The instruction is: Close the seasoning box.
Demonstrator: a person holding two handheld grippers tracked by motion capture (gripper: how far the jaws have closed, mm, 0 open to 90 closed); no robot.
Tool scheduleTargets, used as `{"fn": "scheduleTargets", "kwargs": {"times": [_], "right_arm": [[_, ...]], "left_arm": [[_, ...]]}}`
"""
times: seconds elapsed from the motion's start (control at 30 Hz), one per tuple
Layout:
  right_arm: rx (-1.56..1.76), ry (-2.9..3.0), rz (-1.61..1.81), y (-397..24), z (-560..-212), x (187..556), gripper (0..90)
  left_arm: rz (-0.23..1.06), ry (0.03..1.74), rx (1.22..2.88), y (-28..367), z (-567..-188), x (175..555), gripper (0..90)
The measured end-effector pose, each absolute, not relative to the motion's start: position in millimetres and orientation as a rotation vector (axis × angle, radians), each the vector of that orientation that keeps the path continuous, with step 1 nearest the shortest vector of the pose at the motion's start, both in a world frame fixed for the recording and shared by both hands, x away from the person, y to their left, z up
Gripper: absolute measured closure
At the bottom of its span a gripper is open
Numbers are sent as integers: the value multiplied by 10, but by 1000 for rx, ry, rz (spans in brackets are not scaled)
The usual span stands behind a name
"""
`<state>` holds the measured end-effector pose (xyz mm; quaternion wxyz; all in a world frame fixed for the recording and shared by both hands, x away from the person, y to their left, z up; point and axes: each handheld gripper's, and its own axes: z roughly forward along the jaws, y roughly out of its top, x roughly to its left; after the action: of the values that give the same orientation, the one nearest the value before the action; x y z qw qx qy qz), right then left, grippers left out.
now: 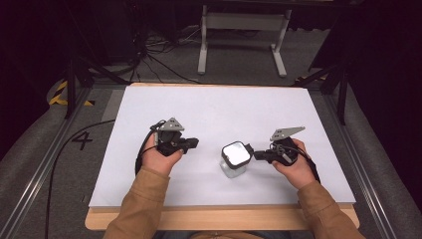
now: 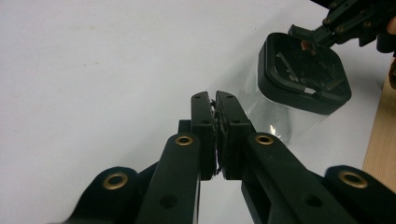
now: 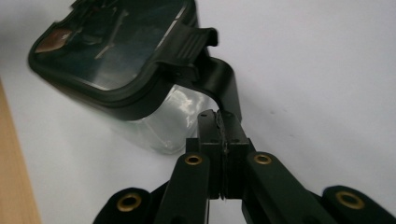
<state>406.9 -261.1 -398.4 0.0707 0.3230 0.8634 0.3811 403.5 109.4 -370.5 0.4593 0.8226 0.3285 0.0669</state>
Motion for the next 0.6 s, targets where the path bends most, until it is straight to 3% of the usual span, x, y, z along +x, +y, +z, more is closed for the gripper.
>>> {"fn": "scheduleTargets", "kwargs": {"times": [0.33,0.6], "right_arm": [[998,2507,1157,-2545,-4044,4204,900],[1003,2537,1133,-2629,-3950,3924,900]], "left_arm": [[158,796,2060,1061,-3777,4040,873],[74,734,2148,726,-3949,4164,898]]}}
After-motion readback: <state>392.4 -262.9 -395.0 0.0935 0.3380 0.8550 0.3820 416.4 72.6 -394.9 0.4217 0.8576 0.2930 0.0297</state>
